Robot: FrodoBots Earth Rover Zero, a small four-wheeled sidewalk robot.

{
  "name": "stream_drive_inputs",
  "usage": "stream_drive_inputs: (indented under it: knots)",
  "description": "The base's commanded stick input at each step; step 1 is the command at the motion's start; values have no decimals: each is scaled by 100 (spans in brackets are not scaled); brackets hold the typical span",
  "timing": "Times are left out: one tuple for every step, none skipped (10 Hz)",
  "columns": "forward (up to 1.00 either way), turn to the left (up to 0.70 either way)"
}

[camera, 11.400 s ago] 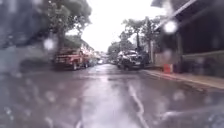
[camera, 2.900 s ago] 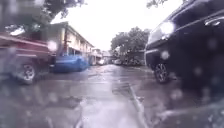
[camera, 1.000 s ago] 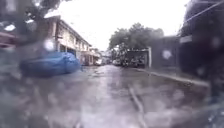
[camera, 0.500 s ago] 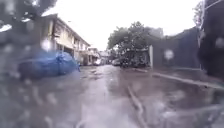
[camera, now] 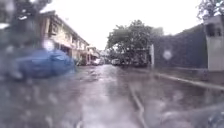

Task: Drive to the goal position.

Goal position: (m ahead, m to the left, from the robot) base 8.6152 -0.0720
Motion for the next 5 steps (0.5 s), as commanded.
stream_drive_inputs:
  knots:
    - [100,0]
    - [100,0]
    - [100,0]
    - [100,0]
    - [100,0]
